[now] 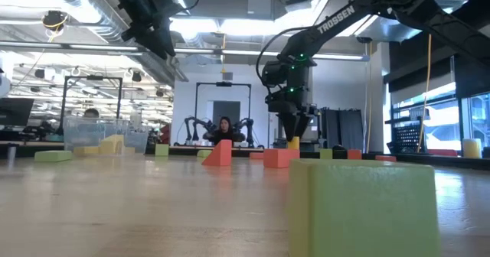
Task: Sort & place blocks by color
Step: Put the yellow block into the transparent bin
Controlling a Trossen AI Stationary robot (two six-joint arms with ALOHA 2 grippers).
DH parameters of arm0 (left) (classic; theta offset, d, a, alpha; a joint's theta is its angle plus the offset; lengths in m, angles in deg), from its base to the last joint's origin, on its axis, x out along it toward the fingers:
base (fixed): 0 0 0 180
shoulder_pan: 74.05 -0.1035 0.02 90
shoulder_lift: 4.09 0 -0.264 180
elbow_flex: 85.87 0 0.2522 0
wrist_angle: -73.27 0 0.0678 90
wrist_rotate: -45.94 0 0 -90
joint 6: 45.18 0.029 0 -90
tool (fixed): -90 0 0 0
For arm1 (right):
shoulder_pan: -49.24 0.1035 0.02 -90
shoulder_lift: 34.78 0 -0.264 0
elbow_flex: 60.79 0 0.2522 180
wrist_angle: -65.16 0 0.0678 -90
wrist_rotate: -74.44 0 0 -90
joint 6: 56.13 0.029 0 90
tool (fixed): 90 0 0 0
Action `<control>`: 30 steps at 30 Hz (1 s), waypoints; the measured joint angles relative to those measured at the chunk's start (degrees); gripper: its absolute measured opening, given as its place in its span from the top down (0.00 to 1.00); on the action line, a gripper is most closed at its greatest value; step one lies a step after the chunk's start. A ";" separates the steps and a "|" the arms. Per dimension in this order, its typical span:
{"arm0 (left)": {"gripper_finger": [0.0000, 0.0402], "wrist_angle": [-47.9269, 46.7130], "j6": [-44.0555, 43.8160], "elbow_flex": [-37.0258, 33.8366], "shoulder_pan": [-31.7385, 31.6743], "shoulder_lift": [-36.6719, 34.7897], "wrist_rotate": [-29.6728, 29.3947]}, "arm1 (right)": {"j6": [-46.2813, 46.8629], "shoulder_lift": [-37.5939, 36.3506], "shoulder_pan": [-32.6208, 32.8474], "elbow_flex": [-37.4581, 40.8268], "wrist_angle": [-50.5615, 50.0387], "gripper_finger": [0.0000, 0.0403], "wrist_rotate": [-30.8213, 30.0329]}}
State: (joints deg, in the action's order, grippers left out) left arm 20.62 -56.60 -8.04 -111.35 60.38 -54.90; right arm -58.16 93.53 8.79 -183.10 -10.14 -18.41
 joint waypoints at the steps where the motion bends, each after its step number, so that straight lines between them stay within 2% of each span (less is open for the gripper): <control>1: 0.66 0.00 0.00 0.00 0.00 0.00 0.01 | -0.01 0.00 0.00 0.00 0.00 0.43 0.00; 10: 0.66 0.00 -0.02 0.00 0.00 0.00 0.01 | -1.28 0.00 0.00 0.00 0.01 0.47 0.02; 19: 0.66 0.00 -0.04 0.00 0.00 0.00 0.01 | -1.28 -0.02 0.00 0.00 0.01 0.69 0.09; 26: 0.66 0.00 -0.02 0.00 -0.01 0.00 0.01 | -1.70 -0.02 0.00 -0.02 0.03 0.70 0.64; 30: 0.66 0.00 0.00 0.00 0.00 0.00 0.01 | -3.00 -0.07 -0.04 -0.05 0.11 0.70 5.54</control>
State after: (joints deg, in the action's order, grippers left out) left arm 20.62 -56.61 -8.04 -111.35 60.38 -54.89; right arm -61.16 93.46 8.75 -183.15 -10.03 -12.87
